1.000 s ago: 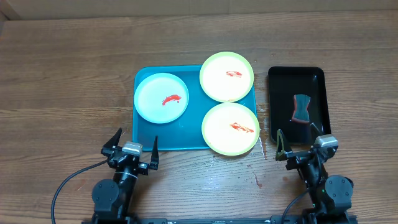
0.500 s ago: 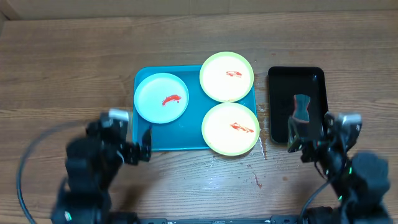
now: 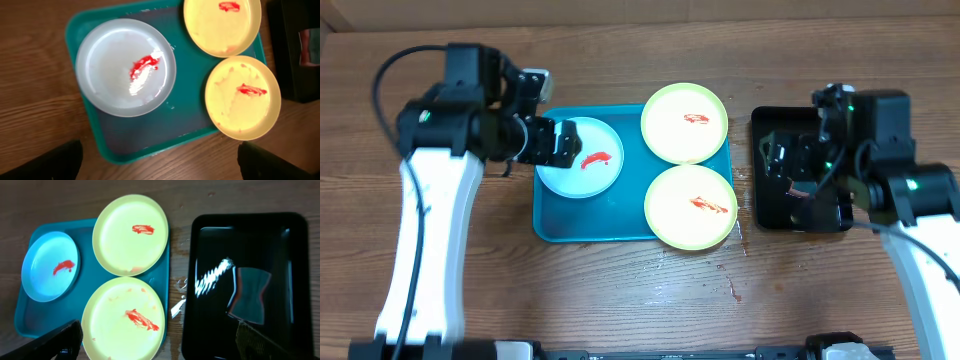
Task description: Clean dirty plates on tray and stack at the side
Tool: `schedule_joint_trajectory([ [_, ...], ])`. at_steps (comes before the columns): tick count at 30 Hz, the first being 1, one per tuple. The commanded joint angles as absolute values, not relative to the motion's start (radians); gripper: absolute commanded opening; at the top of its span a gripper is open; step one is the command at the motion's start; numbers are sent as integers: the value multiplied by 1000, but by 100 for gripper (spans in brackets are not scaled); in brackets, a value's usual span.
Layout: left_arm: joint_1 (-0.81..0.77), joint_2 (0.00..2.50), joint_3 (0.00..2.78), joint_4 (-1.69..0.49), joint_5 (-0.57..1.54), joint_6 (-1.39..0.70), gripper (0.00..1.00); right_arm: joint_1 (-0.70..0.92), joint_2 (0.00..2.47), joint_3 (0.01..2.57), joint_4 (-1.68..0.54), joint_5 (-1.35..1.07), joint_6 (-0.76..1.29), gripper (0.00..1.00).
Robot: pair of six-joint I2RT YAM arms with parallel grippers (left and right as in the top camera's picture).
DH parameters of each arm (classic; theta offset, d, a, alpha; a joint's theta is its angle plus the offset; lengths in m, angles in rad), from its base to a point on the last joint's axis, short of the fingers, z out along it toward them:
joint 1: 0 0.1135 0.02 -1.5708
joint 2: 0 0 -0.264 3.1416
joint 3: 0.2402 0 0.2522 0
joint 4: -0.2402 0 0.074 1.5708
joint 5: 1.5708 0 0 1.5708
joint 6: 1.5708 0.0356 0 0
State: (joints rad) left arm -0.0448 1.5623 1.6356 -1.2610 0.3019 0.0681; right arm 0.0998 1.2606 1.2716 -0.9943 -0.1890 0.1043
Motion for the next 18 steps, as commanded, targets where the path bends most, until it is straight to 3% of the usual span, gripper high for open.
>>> schedule_joint_trajectory([
  [1,-39,1641,1660,-1238,396,52,100,102,1306,1297,-990,-241,105,100],
  [7,-39,1748,1660,-1167,370,98,100,102,1366,1297,-999,-236,109,100],
  [10,-39,1789,1660,-1110,221,104,100,102,1382,1296,-1000,-215,109,100],
  [13,-39,1846,1660,-1059,69,104,93,102,1394,1296,-1002,-184,109,100],
  [18,-39,1953,1660,-997,-34,139,88,102,1405,1296,-1008,-168,109,100],
])
